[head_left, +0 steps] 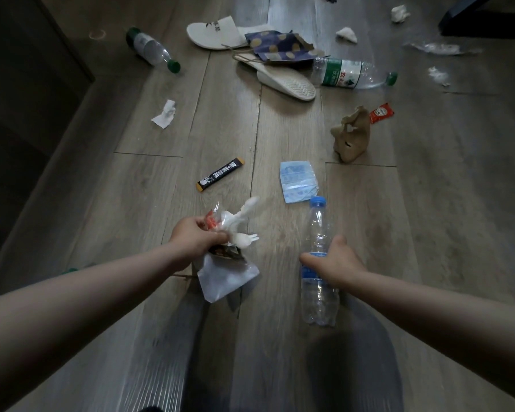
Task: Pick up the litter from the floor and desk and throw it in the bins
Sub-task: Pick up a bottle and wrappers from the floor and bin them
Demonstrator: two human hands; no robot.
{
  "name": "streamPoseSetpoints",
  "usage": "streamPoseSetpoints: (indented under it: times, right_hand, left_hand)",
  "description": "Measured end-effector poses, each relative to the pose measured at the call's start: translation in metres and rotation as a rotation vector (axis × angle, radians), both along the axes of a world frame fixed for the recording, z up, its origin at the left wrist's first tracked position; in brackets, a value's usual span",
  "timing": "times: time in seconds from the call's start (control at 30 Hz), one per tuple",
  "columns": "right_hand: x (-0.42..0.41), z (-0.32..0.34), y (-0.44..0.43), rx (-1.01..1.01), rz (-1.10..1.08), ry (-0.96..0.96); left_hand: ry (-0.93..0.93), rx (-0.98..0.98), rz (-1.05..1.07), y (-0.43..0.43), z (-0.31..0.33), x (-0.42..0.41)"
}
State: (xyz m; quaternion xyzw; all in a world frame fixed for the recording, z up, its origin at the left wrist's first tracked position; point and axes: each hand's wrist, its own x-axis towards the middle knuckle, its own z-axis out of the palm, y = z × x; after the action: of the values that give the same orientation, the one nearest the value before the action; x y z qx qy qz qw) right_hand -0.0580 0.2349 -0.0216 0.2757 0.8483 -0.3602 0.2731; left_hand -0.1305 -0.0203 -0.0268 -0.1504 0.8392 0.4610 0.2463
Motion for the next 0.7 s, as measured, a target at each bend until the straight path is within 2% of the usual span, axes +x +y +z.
streamPoseSetpoints:
  times: [0.43,0.7]
  right_hand:
    - [-0.002,0.025,0.003,-0.026,0.008,0.083]
    - [-0.037,0.071,0.016,-0.161,-0.062,0.281]
  left_hand:
    - [-0.055,0.283,0.139,0.010,0.052,-0.010]
    - [-0.013,0.392,0.156,0.032,0.092,-0.037]
